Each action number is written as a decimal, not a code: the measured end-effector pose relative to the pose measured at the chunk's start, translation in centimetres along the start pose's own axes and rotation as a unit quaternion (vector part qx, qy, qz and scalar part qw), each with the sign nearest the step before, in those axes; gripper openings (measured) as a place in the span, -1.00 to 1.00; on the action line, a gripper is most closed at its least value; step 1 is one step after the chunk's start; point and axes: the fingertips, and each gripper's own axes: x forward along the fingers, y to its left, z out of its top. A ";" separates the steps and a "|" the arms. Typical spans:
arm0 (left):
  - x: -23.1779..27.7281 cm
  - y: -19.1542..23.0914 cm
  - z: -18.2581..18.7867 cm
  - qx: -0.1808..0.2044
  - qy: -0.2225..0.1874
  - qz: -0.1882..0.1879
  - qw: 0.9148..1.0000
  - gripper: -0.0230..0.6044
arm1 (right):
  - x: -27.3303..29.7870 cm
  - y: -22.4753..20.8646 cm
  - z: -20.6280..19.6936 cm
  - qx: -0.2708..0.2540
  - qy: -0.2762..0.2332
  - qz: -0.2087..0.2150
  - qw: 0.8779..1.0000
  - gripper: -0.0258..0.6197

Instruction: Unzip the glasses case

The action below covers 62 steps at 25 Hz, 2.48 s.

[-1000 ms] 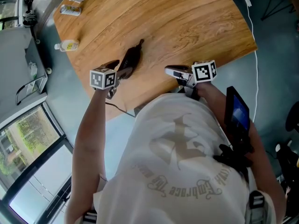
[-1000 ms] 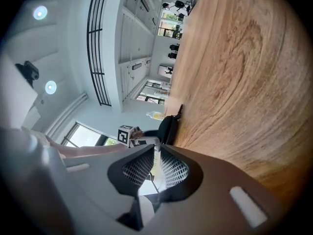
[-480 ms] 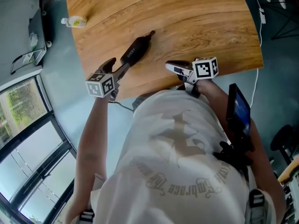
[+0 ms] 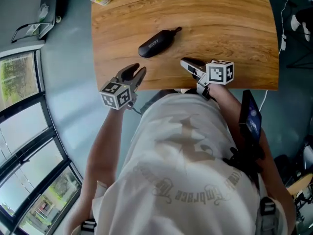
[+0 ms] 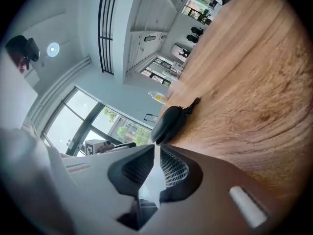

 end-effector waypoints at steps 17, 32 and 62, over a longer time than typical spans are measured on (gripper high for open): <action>-0.7 -5.4 -5.8 -0.033 -0.095 0.002 0.995 -0.92 | -1.0 4.5 -5.4 -0.223 0.157 -0.060 0.960 -0.80; -3.8 -9.5 -9.2 -0.081 -0.166 0.026 0.982 -0.92 | -4.9 6.1 -8.7 -0.249 0.107 -0.071 0.960 -0.80; -8.3 -13.0 -12.2 -0.061 -0.169 0.042 0.983 -0.92 | -7.1 10.0 -14.5 -0.276 0.076 -0.047 0.957 -0.80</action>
